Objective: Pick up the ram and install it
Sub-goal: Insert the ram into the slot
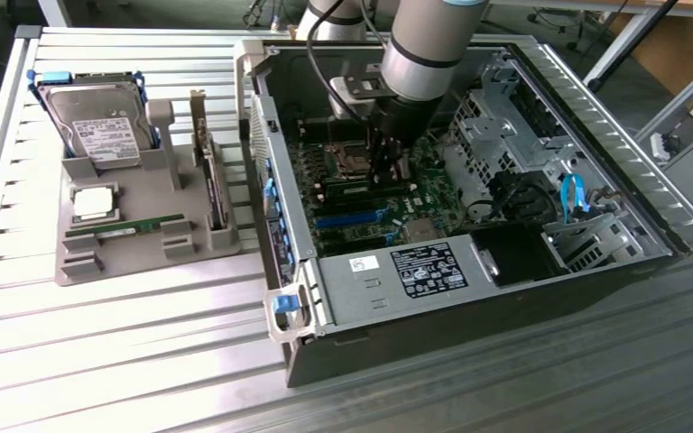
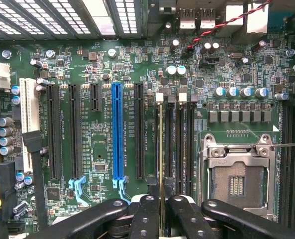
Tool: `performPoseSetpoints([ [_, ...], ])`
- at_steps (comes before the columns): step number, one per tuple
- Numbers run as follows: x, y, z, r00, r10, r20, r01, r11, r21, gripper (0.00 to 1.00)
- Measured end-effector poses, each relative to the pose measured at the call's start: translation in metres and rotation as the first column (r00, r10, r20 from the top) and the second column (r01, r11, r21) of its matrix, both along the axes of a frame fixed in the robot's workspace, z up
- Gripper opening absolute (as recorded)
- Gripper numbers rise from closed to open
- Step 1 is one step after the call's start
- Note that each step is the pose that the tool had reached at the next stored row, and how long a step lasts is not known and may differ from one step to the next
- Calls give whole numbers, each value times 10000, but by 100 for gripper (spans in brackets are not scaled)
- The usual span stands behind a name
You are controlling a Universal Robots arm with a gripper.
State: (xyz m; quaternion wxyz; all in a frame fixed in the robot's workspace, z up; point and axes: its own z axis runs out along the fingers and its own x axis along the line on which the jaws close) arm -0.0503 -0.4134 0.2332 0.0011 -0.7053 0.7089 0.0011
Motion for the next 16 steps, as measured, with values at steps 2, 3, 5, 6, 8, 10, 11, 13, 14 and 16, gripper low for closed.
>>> performPoseSetpoints([
  [2, -4, 0, -1, 10000, 0, 0, 0, 10000, 0, 12],
  [3, -5, -3, -4, 10000, -1, 1, 1, 10000, 2, 12],
  [5, -4, -5, -8, 10000, 0, -1, 0, 10000, -3, 12],
  [6, 1, -5, -13, 10000, 0, -1, 0, 10000, -1, 12],
  [8, 13, -5, -19, 10000, -1, 0, 1, 10000, 0, 12],
  [10, -13, -4, -21, 10000, 0, 1, 0, 10000, 2, 12],
  [11, -18, -5, -20, 10000, 0, 0, 0, 10000, 1, 12],
  [13, -19, -5, -21, 10000, 0, -1, 0, 10000, -1, 12],
  [14, -19, -5, -23, 10000, 1, 0, -1, 10000, -1, 12],
  [16, -19, -4, -24, 10000, 60, 0, -60, 10000, 0, 12],
])
